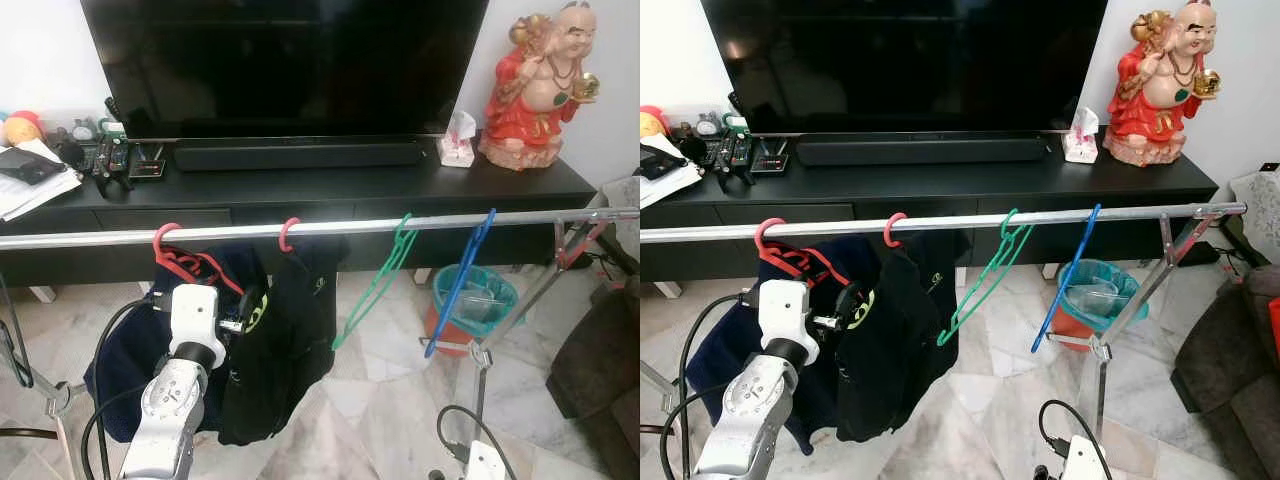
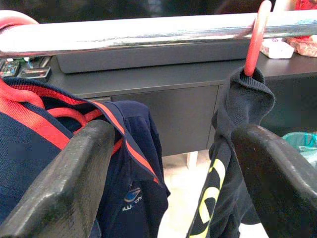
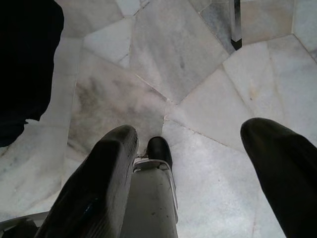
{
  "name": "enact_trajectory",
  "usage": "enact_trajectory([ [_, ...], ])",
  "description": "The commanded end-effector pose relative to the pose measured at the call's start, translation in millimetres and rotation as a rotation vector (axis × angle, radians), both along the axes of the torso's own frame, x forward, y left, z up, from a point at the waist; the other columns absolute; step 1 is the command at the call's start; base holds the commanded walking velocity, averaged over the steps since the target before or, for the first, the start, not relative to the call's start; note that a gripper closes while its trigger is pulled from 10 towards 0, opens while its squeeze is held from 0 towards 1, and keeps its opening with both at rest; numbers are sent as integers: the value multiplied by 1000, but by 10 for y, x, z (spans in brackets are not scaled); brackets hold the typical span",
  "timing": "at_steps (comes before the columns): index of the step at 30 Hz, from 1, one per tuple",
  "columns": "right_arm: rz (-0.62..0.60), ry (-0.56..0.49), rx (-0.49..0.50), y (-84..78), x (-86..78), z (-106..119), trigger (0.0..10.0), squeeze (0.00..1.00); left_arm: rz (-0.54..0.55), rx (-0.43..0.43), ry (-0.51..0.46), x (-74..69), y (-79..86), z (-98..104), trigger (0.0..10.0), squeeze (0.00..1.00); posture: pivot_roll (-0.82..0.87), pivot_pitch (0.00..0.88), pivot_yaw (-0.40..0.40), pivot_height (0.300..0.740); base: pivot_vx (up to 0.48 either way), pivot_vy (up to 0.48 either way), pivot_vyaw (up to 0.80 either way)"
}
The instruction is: Hang hanger
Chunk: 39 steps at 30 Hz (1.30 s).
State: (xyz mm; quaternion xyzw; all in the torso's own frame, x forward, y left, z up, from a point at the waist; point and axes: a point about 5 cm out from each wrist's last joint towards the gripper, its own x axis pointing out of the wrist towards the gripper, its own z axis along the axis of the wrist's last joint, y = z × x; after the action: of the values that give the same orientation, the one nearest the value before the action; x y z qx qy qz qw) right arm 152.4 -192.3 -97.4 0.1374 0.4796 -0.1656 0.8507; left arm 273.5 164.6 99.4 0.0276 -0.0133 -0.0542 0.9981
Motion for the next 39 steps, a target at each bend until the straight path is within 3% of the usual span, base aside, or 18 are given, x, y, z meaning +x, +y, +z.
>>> enact_trajectory([
  [1, -7, -5, -1, -6, 1, 2, 10000, 0, -3, -12, -1, 19, -9, 20, 10000, 0, 234, 0, -45, 736, 0, 0, 0],
  [39, -5, -6, -1, -6, 7, 4, 10000, 0, -2, -17, 3, 19, -19, 13, 10000, 0, 238, 0, -49, 736, 0, 0, 0],
])
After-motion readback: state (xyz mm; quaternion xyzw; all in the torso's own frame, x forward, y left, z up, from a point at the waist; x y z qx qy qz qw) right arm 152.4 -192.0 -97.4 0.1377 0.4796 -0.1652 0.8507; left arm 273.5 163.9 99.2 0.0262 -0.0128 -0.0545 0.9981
